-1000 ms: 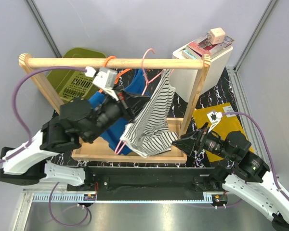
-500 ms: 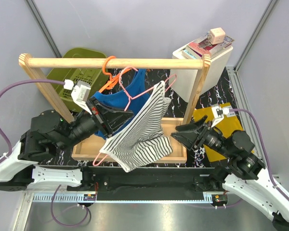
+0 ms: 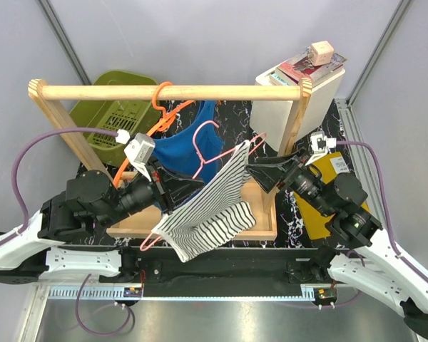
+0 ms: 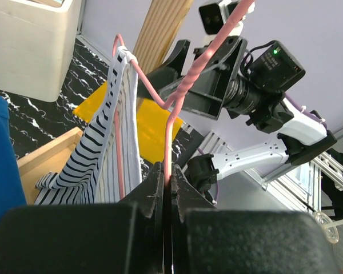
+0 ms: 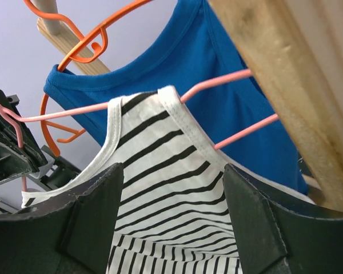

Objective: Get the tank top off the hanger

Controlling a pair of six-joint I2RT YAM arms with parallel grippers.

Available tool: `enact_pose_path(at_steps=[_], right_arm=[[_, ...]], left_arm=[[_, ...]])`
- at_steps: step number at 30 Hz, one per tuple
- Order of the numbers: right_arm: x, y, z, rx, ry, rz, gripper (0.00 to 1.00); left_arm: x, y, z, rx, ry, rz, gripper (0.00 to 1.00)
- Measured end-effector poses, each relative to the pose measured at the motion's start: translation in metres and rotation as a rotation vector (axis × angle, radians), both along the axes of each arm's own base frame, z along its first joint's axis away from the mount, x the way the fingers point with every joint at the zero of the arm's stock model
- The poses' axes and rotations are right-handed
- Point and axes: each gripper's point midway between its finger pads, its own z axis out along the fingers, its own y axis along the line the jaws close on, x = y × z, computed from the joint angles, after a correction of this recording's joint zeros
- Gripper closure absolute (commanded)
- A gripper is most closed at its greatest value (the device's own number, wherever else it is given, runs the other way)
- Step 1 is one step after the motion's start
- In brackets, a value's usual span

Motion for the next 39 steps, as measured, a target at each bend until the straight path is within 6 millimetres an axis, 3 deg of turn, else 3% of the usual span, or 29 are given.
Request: enact_pose_path(at_steps=[8, 14, 23, 31, 39], right_arm=[[-0.003, -0.011, 0.012, 0.01, -0.076, -0.035, 0.23], [-0.002, -0.011, 0.01, 0.006, -0.089, -0.039, 0.25], [0.0, -0.009, 0.005, 0.004, -0.095, -0.04, 0.37], [0.0, -0.008, -0.012, 0.004, -0.068, -0.035, 0.3], [0.003, -0.003, -0.012, 0.03, -0.032, -0.023, 0.43]], left_arm=[[-0.006, -0.002, -0.006, 0.006, 0.011, -0.035, 1.0], [-0.013, -0.013, -0.01, 0.011, 0.032, -0.081, 1.0], [-0.018, -0.022, -0.012, 0.011, 0.056, -0.116, 1.0], [-0.017, -0.019, -0.011, 0.005, 0.053, -0.106, 1.0], [-0.012, -0.01, -0.006, -0.013, 0.044, -0.069, 1.0]])
